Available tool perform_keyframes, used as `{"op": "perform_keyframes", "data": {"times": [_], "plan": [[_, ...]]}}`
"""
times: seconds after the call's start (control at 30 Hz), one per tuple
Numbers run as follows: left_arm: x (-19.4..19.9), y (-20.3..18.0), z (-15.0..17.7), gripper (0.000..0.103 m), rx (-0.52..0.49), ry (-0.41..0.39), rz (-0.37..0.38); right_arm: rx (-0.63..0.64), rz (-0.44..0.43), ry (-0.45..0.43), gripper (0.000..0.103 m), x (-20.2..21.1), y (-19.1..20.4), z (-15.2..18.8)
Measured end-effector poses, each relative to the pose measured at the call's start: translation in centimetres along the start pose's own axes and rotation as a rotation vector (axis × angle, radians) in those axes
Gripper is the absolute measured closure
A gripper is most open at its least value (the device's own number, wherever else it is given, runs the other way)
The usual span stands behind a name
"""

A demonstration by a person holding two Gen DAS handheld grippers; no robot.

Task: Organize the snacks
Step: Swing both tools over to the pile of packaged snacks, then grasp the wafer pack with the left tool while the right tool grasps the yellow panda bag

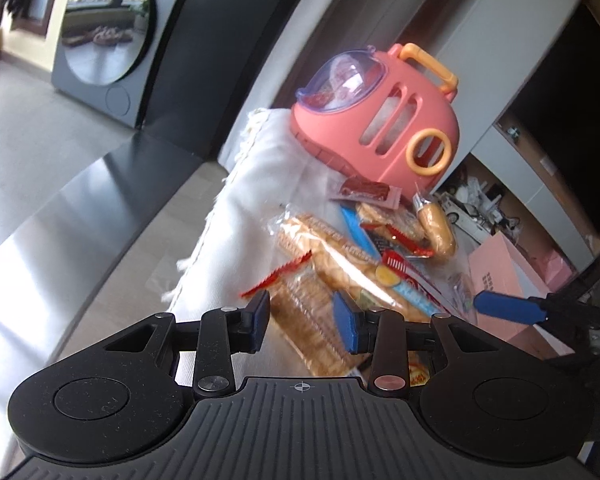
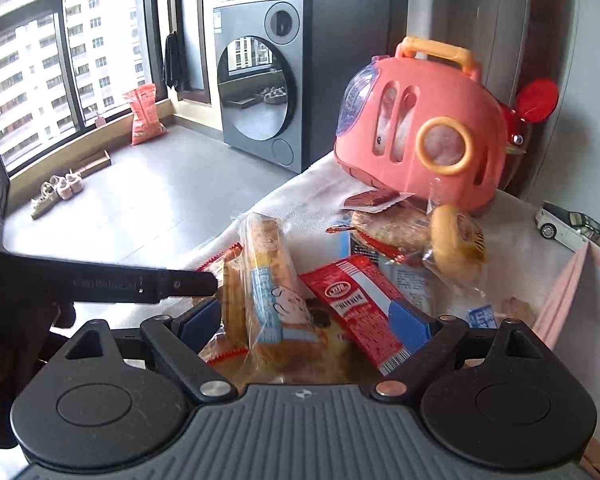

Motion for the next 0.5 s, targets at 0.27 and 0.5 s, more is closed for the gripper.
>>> {"op": "perform_keyframes", "data": {"times": [0.27,0.5], "plan": [[-0.2,-0.8,0.9,0.053,-0.243,-0.035,-0.099,0.031,0.077,0.094,0.021,-1.0,-0.7,3.0],[1.1,-1.0,2.2,0.053,-0.271,0.002,-0.117,0.070,0.075,0.101,0.021,-0.4,0.4,4.0]]}}
Point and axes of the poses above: each gripper's, at about its wrist camera, not at the fingertips, and x roughly against the way its jaws point, y to its left, z to its underside, the point moved 9 cm from there along -x, roughly the way its jaws point, and after that the axes turned 9 degrees about x, right-handed, at the moved point
